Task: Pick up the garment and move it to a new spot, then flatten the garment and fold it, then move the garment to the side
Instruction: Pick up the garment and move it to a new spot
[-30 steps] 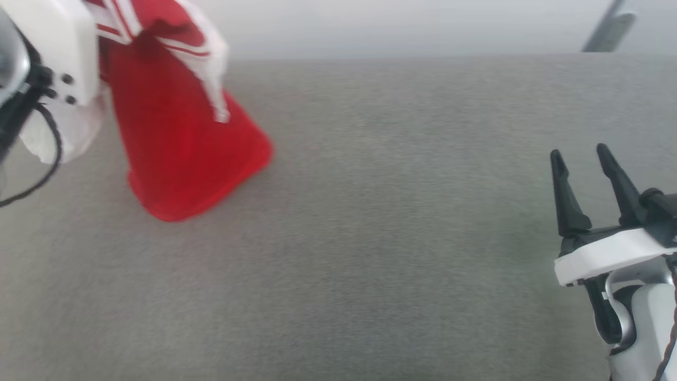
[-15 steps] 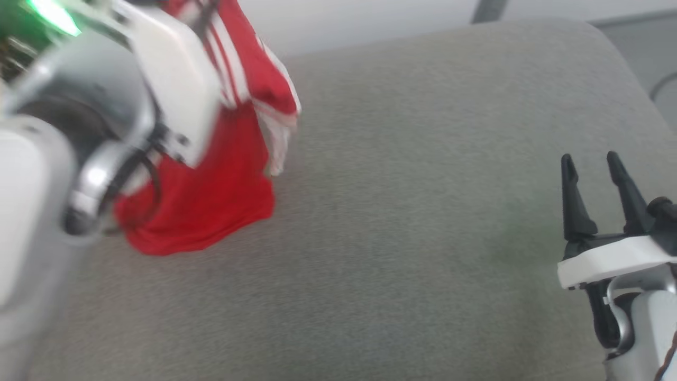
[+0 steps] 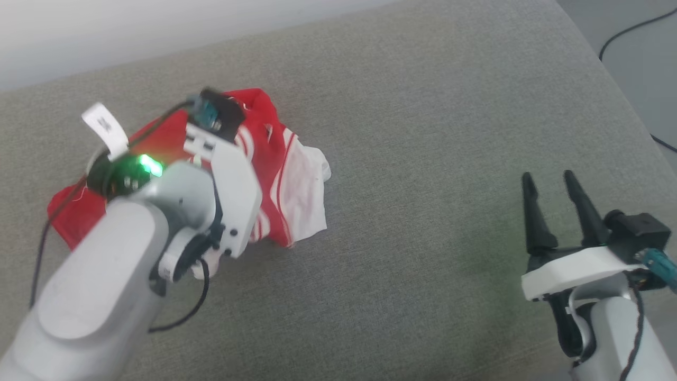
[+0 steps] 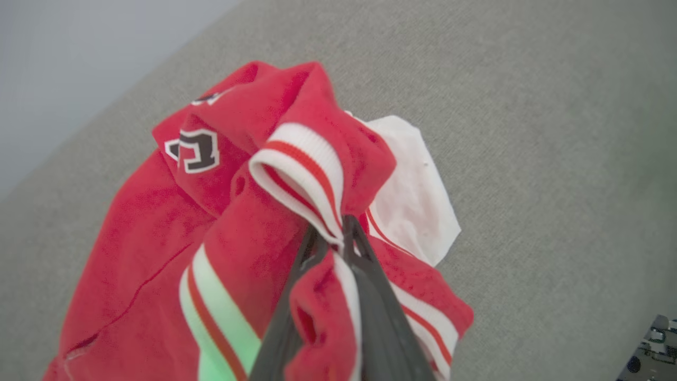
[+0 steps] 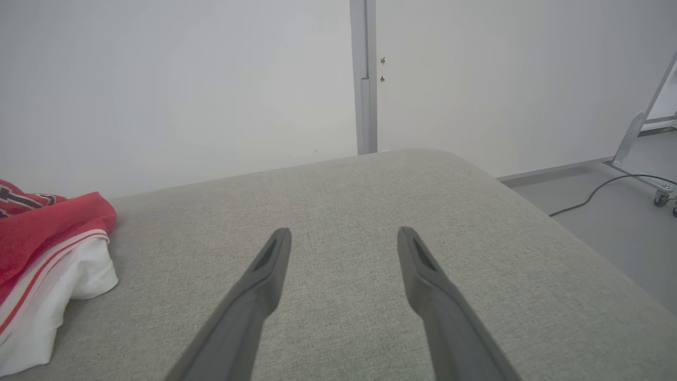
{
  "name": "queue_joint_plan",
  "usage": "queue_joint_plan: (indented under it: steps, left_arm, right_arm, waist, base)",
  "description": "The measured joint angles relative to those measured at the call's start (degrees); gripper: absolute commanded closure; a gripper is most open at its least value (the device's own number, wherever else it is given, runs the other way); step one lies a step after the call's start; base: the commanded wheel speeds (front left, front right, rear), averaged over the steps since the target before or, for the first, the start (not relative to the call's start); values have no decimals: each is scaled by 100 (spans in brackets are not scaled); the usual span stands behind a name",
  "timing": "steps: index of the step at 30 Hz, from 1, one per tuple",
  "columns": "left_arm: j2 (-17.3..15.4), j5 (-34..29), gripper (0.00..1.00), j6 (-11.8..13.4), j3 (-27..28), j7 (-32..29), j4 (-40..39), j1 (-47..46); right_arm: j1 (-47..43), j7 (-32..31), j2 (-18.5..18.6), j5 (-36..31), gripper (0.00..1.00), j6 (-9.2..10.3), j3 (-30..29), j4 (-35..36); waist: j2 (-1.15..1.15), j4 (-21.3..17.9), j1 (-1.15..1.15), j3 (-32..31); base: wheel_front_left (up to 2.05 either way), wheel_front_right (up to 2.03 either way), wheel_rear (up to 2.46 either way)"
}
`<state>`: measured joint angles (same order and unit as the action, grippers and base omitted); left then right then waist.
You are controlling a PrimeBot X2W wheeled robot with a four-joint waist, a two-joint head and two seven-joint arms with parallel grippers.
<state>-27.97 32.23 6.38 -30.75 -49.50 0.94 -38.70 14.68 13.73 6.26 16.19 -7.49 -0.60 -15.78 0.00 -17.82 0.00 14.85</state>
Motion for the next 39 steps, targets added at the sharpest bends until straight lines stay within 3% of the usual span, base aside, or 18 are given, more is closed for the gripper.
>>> queue_joint_plan:
  steps: [8,13,14,15,16,17,18,27,39]
  left_arm:
    - [214,159,100,-174,-138,400,1200,340]
    - [436,330,100,-476,-192,699,1834,337]
    - [469,336,83,-534,-188,777,1940,314]
    - [500,360,57,-575,-175,836,2048,285]
    - [528,388,52,-600,-154,881,2134,248]
    - [573,417,5,-617,-134,938,2207,214]
    - [614,427,0,-649,-118,1002,2263,193]
    - [568,454,0,-892,41,1739,1989,46]
    - [49,505,0,-896,794,3508,1257,772]
  right_arm:
    - [157,89,-4,89,0,0,211,-272]
    - [242,99,36,137,0,0,255,-349]
    - [254,101,38,137,0,0,261,-358]
    - [271,107,42,137,0,0,277,-365]
    - [286,107,52,137,0,0,285,-371]
    - [293,107,67,137,0,0,285,-378]
    - [293,109,86,137,0,0,277,-387]
    - [199,122,268,125,0,0,199,-398]
    - [-82,74,455,33,0,0,45,-292]
  waist:
    - [0,-66,0,26]
    - [0,-42,0,12]
    - [0,-30,0,6]
    - [0,-16,0,-3]
    - [0,1,0,-16]
    - [0,22,0,-32]
    - [0,49,0,-53]
    - [0,372,0,-308]
    - [0,1084,0,-858]
  base:
    - [0,0,0]
    - [0,0,0]
    - [0,0,0]
    - [0,0,0]
    - [0,0,0]
    - [0,0,0]
    - [0,0,0]
    - [0,0,0]
    - [0,0,0]
